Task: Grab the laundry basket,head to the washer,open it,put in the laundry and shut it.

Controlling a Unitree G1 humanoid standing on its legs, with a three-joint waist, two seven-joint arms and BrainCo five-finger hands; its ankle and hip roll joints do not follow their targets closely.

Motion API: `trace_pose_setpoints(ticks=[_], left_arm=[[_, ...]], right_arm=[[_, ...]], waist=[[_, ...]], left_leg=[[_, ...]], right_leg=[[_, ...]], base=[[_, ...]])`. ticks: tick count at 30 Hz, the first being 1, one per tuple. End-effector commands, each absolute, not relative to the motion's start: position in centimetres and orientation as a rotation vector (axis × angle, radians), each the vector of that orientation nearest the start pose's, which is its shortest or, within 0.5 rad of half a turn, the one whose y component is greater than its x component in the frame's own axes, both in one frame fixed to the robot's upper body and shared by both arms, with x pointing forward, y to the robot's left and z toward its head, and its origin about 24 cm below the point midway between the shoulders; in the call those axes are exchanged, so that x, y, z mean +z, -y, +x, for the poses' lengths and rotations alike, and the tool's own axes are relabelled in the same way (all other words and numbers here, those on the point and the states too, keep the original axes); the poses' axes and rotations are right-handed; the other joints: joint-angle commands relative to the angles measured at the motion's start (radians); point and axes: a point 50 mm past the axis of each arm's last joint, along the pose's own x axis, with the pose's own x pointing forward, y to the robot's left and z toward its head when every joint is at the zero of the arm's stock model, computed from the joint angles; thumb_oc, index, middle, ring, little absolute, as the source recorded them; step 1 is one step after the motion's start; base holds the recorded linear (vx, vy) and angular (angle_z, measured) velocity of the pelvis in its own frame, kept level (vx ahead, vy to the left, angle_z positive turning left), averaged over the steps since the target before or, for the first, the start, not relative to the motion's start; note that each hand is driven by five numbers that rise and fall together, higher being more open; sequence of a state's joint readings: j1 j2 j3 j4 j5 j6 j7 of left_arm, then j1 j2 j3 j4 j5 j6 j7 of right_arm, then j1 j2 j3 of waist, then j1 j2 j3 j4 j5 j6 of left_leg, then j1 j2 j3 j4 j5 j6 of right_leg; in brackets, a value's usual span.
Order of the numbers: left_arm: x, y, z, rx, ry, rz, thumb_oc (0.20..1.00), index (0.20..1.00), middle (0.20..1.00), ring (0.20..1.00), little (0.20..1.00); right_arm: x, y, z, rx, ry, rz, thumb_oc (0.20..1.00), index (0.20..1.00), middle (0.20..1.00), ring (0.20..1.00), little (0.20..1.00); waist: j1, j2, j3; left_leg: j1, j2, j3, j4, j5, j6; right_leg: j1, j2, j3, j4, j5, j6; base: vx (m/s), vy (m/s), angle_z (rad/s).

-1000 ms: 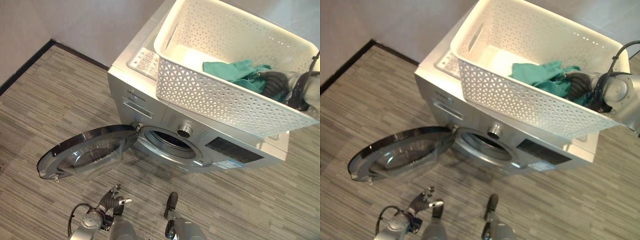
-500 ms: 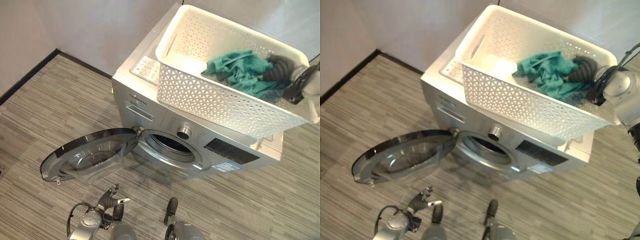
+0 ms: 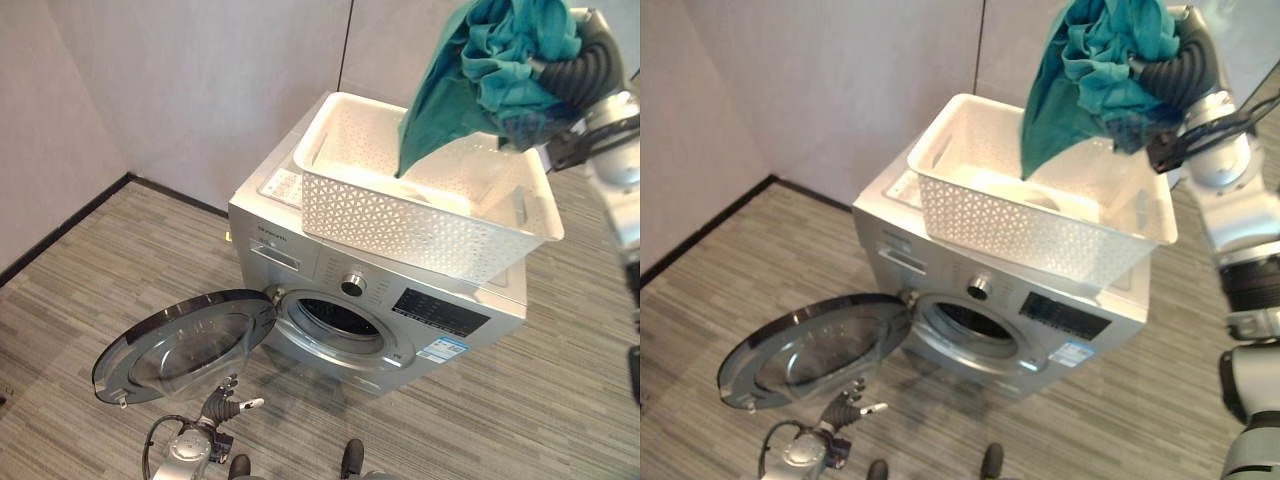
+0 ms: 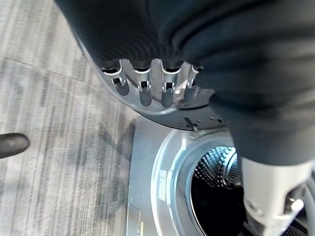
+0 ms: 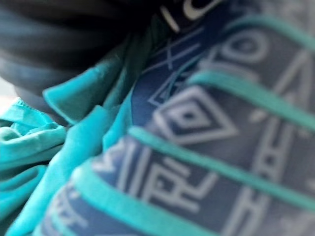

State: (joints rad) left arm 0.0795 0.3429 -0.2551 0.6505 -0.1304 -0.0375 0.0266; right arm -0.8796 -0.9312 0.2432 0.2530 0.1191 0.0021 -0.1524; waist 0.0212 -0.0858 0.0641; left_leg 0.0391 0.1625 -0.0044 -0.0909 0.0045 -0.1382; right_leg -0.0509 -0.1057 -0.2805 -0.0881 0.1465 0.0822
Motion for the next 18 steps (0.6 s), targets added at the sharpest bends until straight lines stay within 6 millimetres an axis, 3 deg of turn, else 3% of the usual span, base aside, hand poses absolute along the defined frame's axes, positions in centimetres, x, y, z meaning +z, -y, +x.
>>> trace_pose_setpoints(ticks=[1,9,18], left_arm=[[-10.0,-21.9,17.8,-0.088,-0.696,0.378,1.0,1.0,1.0,1.0,1.0],[-10.1,-21.8,17.5,-0.088,-0.697,0.391,1.0,1.0,1.0,1.0,1.0],[-10.2,-21.5,18.0,-0.075,-0.689,0.404,1.0,1.0,1.0,1.0,1.0]], right_arm=[[34.6,25.3,31.9,-0.341,0.808,-0.763,0.2,0.2,0.2,0.2,0.2],[35.2,24.7,31.6,-0.352,0.853,-0.773,0.2,0.2,0.2,0.2,0.2],[36.6,24.2,30.7,-0.402,0.948,-0.739,0.2,0.2,0.2,0.2,0.2]], waist=[[0.008,-0.017,-0.025],[0.009,-0.014,-0.038],[0.002,-0.022,-0.044]], left_leg=[[-0.004,-0.015,0.023,0.033,-0.096,0.071],[0.011,-0.029,0.044,0.028,-0.101,0.08],[0.019,-0.062,0.063,0.081,-0.146,0.106]], right_leg=[[0.059,-0.094,0.031,0.084,-0.171,0.093],[0.053,-0.107,0.051,0.07,-0.148,0.104],[0.058,-0.138,0.076,0.07,-0.119,0.12]], base=[[0.0,0.039,-0.02],[-0.03,0.041,-0.1],[-0.02,0.07,-0.12]])
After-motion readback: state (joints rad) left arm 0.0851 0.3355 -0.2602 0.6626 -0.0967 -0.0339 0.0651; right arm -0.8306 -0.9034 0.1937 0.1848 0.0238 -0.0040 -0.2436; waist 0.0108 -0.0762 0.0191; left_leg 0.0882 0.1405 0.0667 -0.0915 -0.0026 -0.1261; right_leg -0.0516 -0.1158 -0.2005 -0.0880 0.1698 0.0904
